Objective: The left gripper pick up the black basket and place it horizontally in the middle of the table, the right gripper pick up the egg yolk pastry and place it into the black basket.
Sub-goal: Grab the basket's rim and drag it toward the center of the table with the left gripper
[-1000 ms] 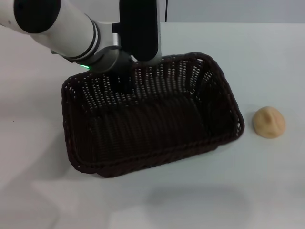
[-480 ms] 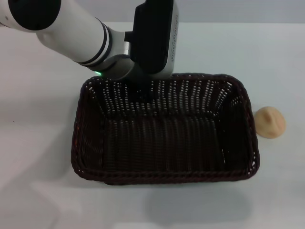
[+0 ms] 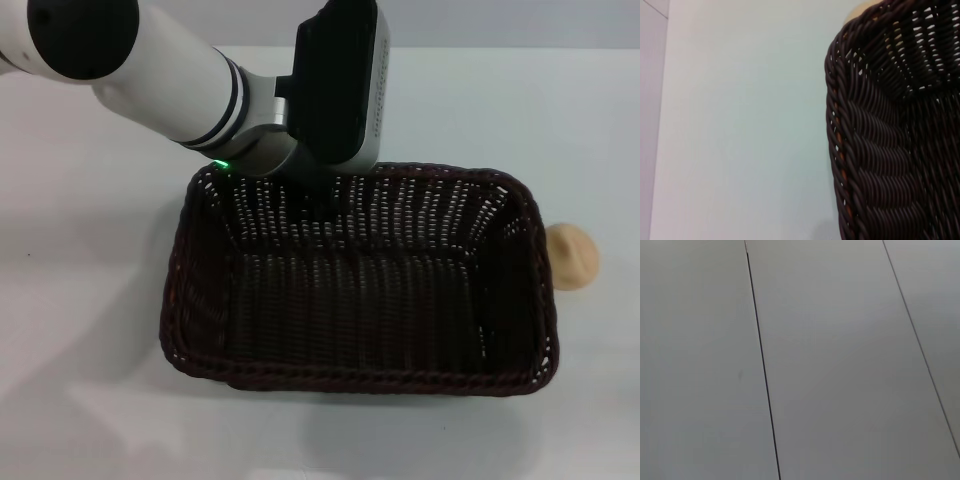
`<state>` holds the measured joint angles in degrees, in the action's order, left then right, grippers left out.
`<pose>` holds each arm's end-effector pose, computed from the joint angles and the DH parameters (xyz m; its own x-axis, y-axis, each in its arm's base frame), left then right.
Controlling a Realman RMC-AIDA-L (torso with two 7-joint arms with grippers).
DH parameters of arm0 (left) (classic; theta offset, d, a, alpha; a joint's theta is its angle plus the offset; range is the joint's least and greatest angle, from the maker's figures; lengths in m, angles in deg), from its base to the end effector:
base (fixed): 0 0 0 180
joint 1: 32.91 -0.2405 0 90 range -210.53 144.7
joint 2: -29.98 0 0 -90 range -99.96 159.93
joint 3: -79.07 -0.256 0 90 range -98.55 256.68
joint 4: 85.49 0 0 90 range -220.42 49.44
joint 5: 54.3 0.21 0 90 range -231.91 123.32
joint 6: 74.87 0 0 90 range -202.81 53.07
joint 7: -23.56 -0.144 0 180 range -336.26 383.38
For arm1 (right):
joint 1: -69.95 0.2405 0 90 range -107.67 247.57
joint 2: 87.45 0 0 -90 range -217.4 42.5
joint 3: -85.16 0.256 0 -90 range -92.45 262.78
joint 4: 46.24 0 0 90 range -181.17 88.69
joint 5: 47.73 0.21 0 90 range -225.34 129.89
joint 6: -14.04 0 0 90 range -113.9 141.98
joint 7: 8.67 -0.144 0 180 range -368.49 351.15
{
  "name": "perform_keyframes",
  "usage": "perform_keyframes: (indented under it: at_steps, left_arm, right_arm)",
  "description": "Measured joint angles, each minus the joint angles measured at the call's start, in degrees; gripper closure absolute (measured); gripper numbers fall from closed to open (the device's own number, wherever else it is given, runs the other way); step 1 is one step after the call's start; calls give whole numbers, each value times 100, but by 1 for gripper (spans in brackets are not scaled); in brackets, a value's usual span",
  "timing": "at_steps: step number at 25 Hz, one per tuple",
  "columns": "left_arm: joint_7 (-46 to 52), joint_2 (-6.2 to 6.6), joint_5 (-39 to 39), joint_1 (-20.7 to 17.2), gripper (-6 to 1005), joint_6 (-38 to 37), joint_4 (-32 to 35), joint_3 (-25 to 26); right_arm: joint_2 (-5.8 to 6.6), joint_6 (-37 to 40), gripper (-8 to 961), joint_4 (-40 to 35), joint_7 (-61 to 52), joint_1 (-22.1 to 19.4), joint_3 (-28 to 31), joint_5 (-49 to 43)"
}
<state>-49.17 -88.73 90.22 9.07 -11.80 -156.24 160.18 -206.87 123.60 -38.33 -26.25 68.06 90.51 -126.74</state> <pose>-0.1105 0.3834 -0.0686 0.8618 -0.2979 -0.4106 -0.4228 -0.8691 -0.2568 0.3776 0.1199 0.0480 0.6021 0.3829 -0.7006 -0.7938 0.1929 -0.5767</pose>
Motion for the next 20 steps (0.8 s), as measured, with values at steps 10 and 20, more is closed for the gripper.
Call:
perform_keyframes:
  at_steps: [10, 20]
  left_arm:
    - [-36, 4, -300, 2, 496, -295, -13, -47]
    - [-3, 14, -250, -282, 296, -1587, -170, -102]
  right_arm:
    - [6, 21, 137, 0, 0, -12, -8, 0]
    - [7, 22, 137, 0, 0, -5, -7, 0]
